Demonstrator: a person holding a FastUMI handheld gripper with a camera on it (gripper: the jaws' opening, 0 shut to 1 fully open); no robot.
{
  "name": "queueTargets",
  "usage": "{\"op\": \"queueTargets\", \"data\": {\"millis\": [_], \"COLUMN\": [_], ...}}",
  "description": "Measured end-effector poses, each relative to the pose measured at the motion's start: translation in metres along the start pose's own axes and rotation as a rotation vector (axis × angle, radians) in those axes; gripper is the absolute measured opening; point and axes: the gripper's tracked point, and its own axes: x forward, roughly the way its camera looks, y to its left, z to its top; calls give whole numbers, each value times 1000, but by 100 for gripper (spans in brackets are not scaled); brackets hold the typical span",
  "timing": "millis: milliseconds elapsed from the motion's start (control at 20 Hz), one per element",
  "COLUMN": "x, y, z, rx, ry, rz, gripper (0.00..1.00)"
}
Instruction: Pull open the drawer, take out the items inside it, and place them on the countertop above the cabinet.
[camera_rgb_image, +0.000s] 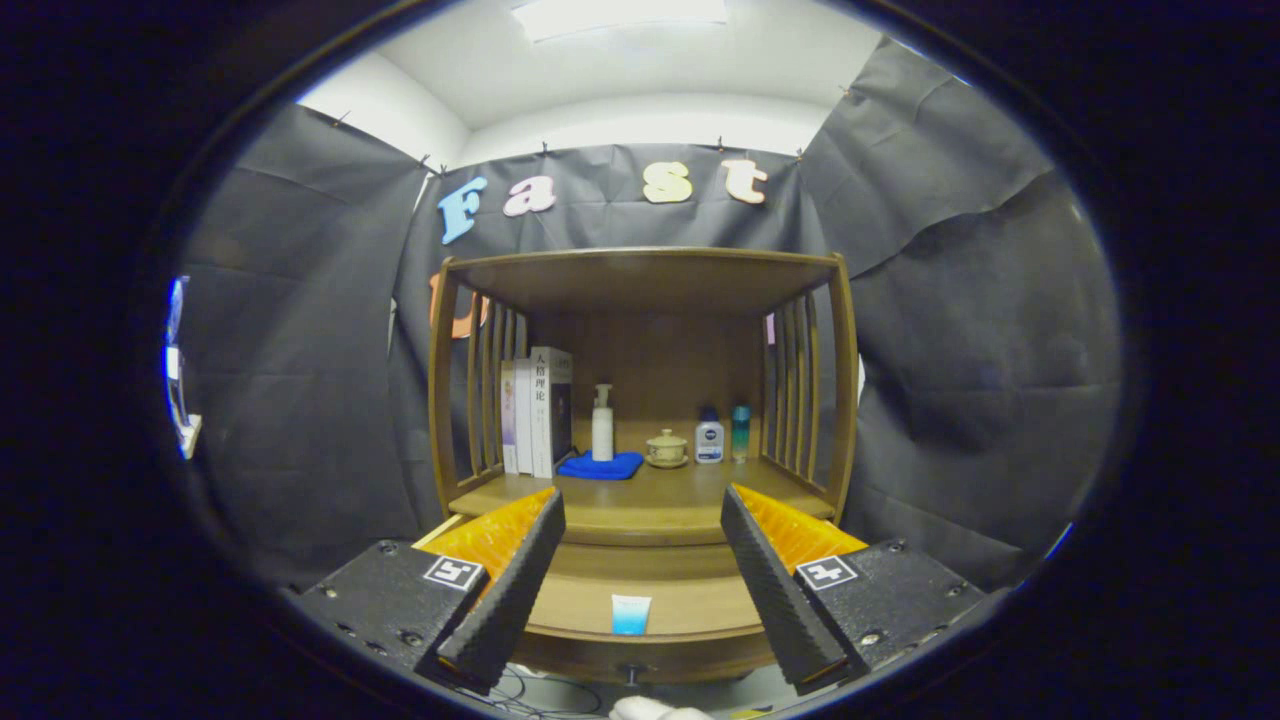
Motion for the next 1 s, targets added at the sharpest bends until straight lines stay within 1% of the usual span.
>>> {"op": "queueTargets", "data": {"millis": [150, 300, 500, 650, 800, 900, 950, 1000], "x": [-9, -20, -27, -16, 15, 37, 49, 59], "y": [-12, -20, -39, -52, -52, -41, -30, -23], "z": [-13, -31, -28, -24, -23, -33, -45, -62], "rx": [-16, -39, -5, -43, -91, -107, -97, -66], "ry": [14, 53, 52, 99, 215, 333, 421, 522], "rz": [-15, -8, -35, -41, -10, 37, 84, 107], "gripper": [99, 99, 99, 98, 99, 99, 99, 99]}}
